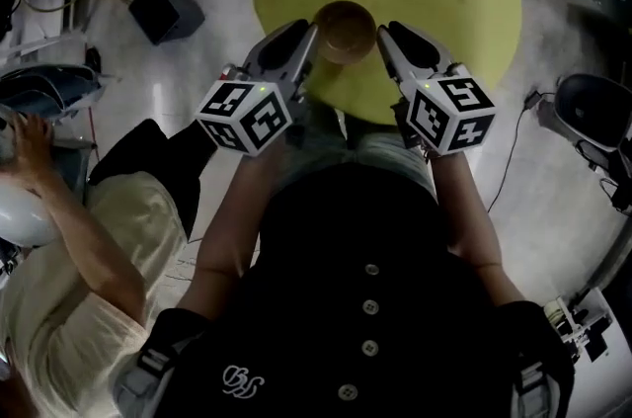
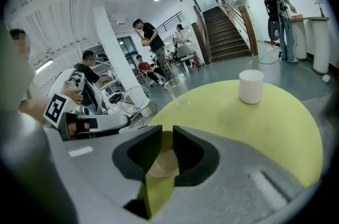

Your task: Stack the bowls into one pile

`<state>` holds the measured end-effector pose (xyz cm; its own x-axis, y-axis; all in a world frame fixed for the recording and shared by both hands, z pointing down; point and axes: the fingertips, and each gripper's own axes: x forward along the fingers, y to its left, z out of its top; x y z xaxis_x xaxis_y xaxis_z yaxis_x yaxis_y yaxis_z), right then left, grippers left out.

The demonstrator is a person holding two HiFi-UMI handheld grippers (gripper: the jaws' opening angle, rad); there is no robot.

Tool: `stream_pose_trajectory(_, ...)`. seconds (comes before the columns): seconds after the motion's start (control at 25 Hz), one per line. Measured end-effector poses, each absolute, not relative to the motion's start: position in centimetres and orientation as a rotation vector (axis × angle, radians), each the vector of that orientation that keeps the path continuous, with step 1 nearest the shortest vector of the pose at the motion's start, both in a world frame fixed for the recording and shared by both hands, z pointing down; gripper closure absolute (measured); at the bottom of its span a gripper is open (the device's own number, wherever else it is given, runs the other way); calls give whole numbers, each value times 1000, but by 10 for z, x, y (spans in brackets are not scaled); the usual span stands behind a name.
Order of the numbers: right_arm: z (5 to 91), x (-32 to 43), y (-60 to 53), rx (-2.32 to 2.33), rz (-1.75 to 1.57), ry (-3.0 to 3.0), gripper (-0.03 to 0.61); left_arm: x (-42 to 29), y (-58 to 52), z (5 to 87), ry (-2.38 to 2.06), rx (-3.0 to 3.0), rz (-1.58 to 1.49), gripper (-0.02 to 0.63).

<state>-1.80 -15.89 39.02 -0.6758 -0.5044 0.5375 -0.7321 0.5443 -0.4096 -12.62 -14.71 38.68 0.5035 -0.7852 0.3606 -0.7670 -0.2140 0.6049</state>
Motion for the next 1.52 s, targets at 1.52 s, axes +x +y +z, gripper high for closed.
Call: stream_pose_trajectory(1.52,314,45,-122,786,667,-2672,575,2,-119,325,-916,2294,-100,571)
